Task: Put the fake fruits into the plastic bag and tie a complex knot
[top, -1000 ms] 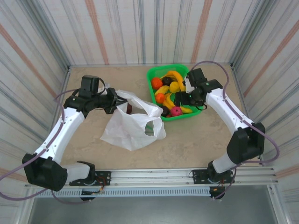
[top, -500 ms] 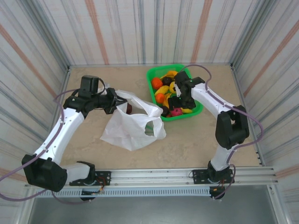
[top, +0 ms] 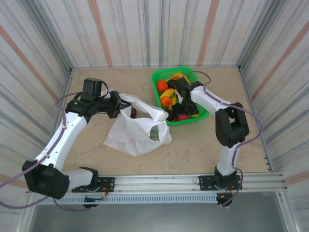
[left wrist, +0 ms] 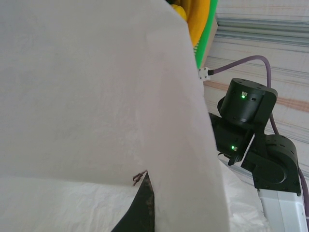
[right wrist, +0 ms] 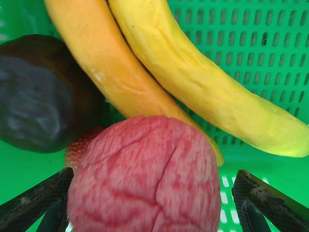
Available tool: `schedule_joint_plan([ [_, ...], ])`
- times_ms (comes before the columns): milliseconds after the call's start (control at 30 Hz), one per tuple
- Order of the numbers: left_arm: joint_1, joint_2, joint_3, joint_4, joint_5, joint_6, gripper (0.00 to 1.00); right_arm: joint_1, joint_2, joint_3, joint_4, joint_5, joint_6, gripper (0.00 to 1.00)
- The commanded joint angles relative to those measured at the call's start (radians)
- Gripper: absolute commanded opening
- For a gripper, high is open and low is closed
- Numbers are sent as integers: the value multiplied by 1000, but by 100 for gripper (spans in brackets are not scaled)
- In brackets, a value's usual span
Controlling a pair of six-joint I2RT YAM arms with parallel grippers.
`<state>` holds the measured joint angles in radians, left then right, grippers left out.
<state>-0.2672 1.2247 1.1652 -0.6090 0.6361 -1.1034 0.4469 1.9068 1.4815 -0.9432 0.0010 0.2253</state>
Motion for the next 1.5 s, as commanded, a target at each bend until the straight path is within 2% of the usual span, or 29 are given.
schedule_joint_plan([
  [0, 10, -24, 24, -18, 13, 11, 4, 9, 23, 25, -19, 15, -3, 84],
  [200, 10, -21, 26, -19, 13, 11, 4, 12, 11, 28, -27, 23, 2, 73],
  [367, 10, -21, 28, -19, 12, 12, 4, 12, -29, 28, -41, 32, 3, 57],
  [500, 10, -21, 27, -18, 12, 13, 4, 12, -63, 25, -47, 41, 4, 50],
  [833, 10, -15, 26, -14, 15, 13, 4, 10, -163, 20, -48, 61, 8, 49],
  [1100, 10, -6, 26, -8, 22, 13, 4, 6, -320, -24, -36, 89, 8, 48],
  [1467, 10, 0, 7, 4, 27, 11, 4, 5, -533, 4, 3, -71, 41, 47],
])
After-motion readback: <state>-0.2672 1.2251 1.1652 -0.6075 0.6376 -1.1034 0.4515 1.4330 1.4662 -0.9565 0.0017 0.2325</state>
